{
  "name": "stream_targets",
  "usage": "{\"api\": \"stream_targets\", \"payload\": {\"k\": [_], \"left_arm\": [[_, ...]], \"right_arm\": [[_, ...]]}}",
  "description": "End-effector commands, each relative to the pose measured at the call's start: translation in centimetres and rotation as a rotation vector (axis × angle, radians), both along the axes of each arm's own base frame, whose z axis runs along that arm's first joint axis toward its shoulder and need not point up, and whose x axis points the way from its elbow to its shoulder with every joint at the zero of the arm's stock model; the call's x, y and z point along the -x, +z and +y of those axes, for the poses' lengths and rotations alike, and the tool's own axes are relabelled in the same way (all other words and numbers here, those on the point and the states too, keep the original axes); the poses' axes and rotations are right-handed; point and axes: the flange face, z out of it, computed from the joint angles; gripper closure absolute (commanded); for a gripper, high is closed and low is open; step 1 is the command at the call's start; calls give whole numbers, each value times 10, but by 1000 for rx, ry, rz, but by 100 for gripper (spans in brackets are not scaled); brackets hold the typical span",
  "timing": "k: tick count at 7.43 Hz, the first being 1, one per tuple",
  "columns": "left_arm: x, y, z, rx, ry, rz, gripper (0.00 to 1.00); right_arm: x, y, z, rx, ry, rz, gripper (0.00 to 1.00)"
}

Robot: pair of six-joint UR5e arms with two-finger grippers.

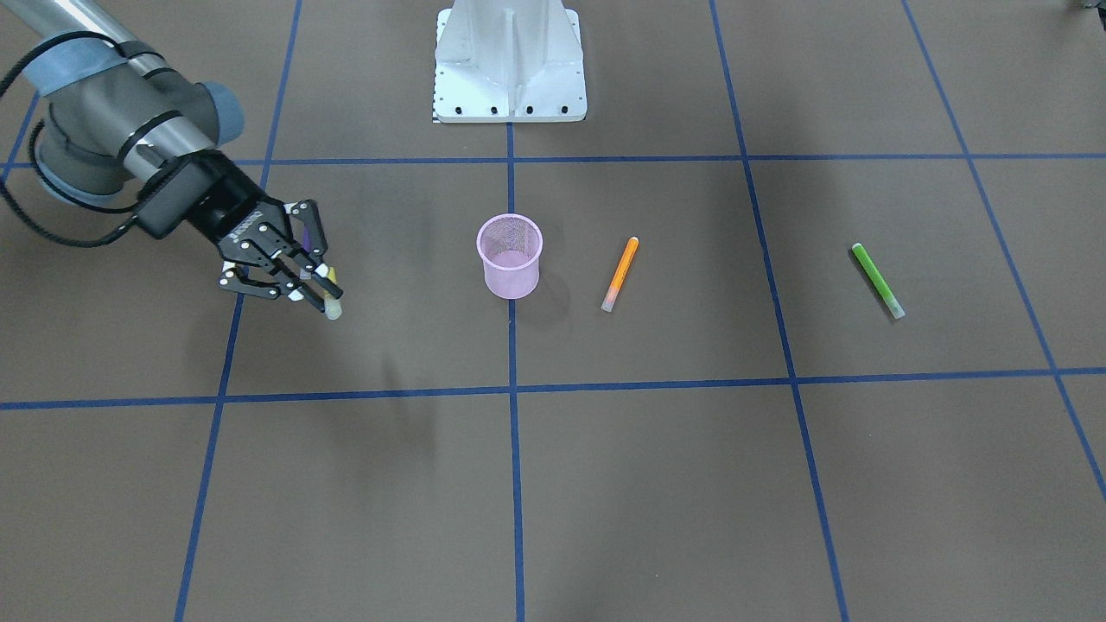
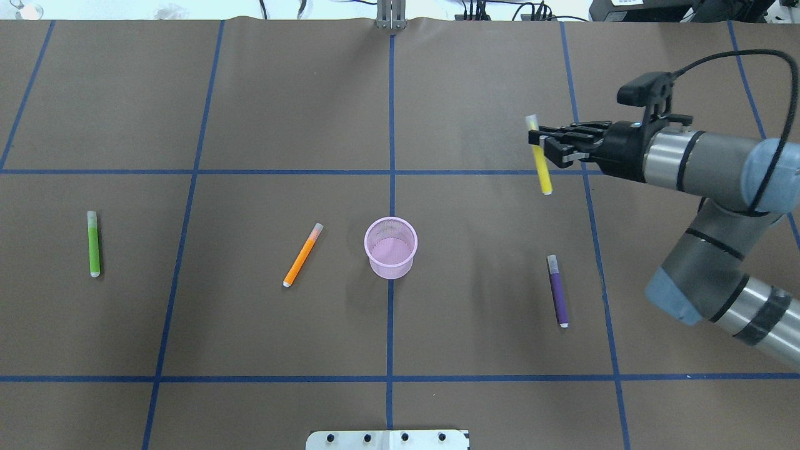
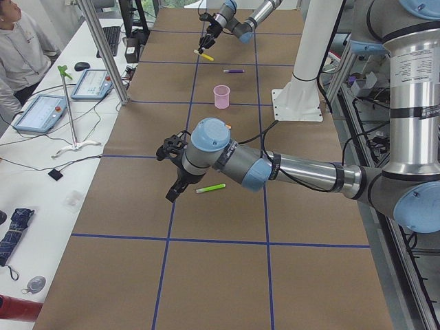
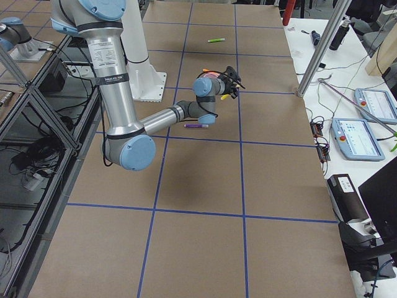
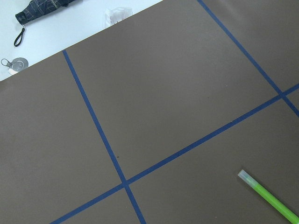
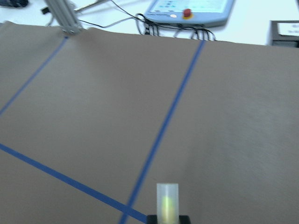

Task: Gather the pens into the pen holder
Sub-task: 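Carry the yellow marker with the right gripper over the pink cup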

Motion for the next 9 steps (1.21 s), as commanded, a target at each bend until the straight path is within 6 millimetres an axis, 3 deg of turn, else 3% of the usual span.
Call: {"api": "stream_targets", "payload": {"k": [1, 2, 6, 7, 9], "left_arm": [[0, 2, 0, 4, 0, 0, 0], [-1, 5, -1, 8, 3, 0, 0], [-2, 16, -1, 30, 6, 1, 0], [-1, 16, -1, 30, 5, -1, 0], [-2, 18, -2, 34, 6, 1, 0]], "right_arm": [[74, -43, 48, -9, 103, -52, 100], [101, -63, 63, -22, 159, -12, 100], [154, -124, 96, -48, 197, 56, 100], [166, -125, 111, -45, 189, 67, 100], [174, -117, 116, -38, 208, 95, 100]]}}
